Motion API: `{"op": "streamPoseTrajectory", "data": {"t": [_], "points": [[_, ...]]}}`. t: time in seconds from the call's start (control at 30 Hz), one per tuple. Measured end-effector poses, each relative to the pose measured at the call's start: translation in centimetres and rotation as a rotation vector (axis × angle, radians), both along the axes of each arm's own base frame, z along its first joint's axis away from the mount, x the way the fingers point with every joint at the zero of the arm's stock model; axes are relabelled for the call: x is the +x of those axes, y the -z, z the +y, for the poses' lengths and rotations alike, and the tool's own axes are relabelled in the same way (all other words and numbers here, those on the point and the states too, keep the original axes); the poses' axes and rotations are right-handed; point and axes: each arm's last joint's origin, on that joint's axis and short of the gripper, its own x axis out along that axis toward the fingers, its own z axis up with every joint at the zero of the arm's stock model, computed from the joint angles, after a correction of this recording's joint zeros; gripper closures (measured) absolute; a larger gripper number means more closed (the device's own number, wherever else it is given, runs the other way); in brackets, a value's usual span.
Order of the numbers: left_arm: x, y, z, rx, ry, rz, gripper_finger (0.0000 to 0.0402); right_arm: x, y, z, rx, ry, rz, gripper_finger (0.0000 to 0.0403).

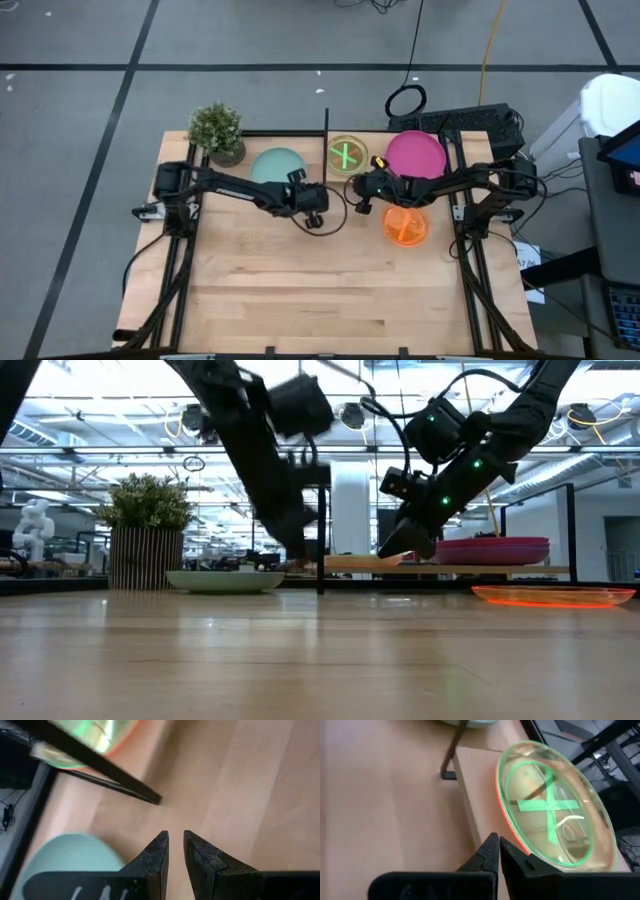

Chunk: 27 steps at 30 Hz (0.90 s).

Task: Place and stack plates onto a shelf
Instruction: Stack the big light blue plate on top of the big pink plate

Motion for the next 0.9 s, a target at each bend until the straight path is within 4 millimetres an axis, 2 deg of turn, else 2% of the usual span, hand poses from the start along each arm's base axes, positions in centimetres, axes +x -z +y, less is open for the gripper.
{"op": "streamPoseTrajectory", "data": {"t": [0.2, 0.33, 0.43, 0.53, 0.67, 0.77, 0.9], "points": [[-2.5, -4.3, -1.1, -0.028, -0.023, -0.019, 0.0337, -0.9, -2.3, 1.7, -0.001, -0.055, -0.002, 0.0403], [-3.9, -5.6, -2.0, -0.05, -0.04, 0.001, 0.0337, -2.1, -5.1, 3.4, 0.009, -0.098, -0.07, 0.0403], [-4.7, -5.2, -2.4, -0.05, -0.035, 0.031, 0.0337, -3.1, -7.0, 4.7, 0.048, -0.198, -0.129, 0.0403], [-5.5, -3.8, -2.5, -0.045, -0.055, 0.061, 0.0337, -4.1, -8.4, 5.9, 0.096, -0.312, -0.17, 0.0403], [-6.7, -1.8, -2.5, -0.05, -0.077, 0.115, 0.033, -5.5, -9.3, 7.2, 0.113, -0.367, -0.159, 0.0403], [-7.3, -0.9, -2.6, -0.093, -0.094, 0.128, 0.0301, -6.4, -9.6, 7.9, 0.121, -0.399, -0.136, 0.0403], [-8.0, 0.2, -2.7, -0.104, -0.109, 0.148, 0.0234, -7.2, -9.8, 8.6, 0.143, -0.421, -0.122, 0.0403]]}}
